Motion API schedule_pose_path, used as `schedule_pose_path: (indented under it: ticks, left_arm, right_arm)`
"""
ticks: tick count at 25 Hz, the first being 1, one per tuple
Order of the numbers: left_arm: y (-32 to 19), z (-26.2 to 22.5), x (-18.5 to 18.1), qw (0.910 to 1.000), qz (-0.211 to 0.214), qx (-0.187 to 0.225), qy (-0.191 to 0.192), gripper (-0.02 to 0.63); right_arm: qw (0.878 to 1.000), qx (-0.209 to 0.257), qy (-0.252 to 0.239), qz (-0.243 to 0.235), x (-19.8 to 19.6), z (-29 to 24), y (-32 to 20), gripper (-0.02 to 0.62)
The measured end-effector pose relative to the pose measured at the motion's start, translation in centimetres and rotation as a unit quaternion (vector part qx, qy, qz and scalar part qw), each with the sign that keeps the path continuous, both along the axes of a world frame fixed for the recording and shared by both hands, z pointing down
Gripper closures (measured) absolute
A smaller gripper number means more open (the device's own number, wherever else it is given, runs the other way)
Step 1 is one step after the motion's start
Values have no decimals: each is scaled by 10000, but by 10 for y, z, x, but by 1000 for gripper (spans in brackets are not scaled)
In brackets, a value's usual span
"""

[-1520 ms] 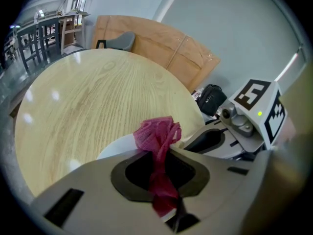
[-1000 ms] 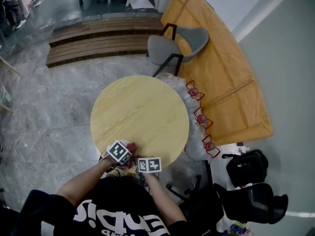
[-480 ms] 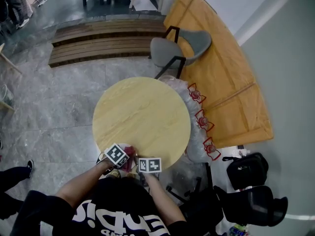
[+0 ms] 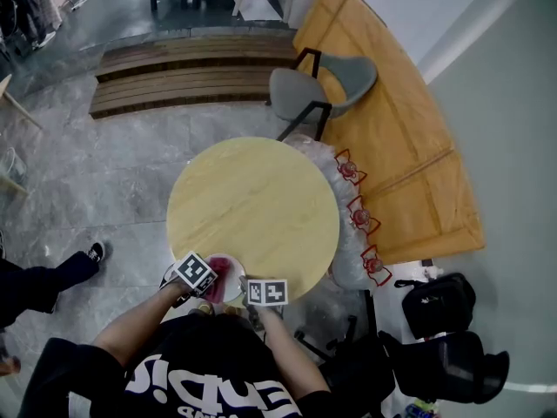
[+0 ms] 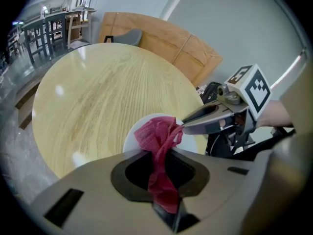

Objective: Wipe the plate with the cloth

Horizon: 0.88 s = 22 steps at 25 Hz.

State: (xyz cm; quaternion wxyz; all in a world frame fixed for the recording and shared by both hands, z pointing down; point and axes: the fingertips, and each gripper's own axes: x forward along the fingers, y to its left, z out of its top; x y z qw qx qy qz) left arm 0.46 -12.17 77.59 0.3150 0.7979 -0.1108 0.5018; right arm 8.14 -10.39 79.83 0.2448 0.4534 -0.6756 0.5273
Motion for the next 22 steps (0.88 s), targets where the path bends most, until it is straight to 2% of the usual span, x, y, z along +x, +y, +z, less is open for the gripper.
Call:
schedule_pose_path:
  ticks: [7, 11, 22]
  left_arm:
    - [5, 5, -22, 9991, -197, -302, -241, 537]
    - [-14, 5, -24, 9995, -242, 23, -189, 537]
    - [-29, -2, -24, 9992, -362, 86, -168, 537]
  right_arm:
    - [10000, 13, -35, -12, 0, 0, 0, 528]
    - [10000, 16, -52, 10, 1, 1, 1, 528]
    - [9999, 47, -133, 53, 1, 0, 1, 529]
